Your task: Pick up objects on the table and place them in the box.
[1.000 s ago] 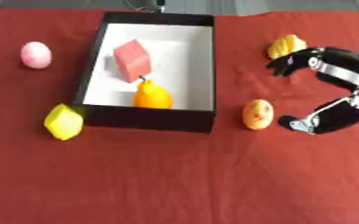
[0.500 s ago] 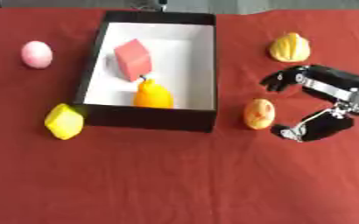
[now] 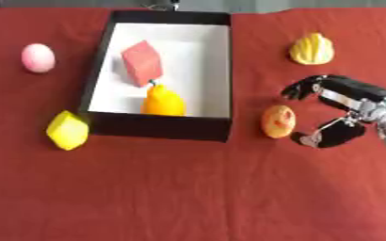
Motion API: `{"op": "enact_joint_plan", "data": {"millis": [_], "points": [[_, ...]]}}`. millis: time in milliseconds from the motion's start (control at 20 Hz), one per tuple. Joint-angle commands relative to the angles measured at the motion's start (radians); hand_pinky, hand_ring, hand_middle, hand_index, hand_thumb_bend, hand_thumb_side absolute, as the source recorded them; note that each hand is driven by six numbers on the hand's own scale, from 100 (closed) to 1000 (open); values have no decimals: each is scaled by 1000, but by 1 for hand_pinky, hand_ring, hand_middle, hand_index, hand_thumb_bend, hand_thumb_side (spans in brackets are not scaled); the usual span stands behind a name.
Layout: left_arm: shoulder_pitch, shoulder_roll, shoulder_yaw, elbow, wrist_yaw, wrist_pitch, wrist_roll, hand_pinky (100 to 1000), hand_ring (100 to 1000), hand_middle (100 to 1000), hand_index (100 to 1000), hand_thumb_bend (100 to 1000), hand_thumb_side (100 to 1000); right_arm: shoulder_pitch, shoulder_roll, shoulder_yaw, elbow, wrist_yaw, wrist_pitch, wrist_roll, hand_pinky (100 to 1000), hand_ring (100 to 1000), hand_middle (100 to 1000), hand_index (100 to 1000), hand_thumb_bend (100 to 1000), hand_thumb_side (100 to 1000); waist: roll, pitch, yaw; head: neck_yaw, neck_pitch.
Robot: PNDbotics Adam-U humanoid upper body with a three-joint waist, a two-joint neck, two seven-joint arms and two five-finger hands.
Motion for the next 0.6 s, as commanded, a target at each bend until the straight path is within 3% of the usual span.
{"op": "enact_joint_plan", "data": {"millis": [50, 250, 300, 350, 600], "points": [[-10, 16, 1, -12, -6, 0, -3, 640, 816, 819, 774, 292, 877, -22, -4, 2, 27, 16, -16, 2, 902, 805, 754, 867, 433, 100, 0, -11, 1, -3, -2], [-9, 14, 1, -12, -7, 0, -4, 640, 816, 819, 774, 293, 878, -28, 10, 16, 48, 6, -31, 6, 903, 799, 748, 863, 434, 100, 1, -9, 3, -2, -2], [-8, 14, 1, -12, -7, 0, -3, 640, 816, 819, 774, 293, 878, -27, 11, 18, 48, 1, -34, 7, 903, 799, 747, 863, 498, 100, 1, -8, 3, -2, -2], [-8, 13, 2, -11, -7, 0, -2, 639, 816, 819, 773, 294, 878, -27, 11, 21, 45, -5, -37, 8, 903, 805, 746, 862, 434, 100, 1, -8, 3, -2, -2], [-10, 12, 2, -12, -7, 1, -2, 639, 816, 819, 773, 294, 878, -26, 12, 26, 28, -27, -37, 12, 903, 810, 740, 856, 433, 100, -1, -6, 3, 0, -2]]}}
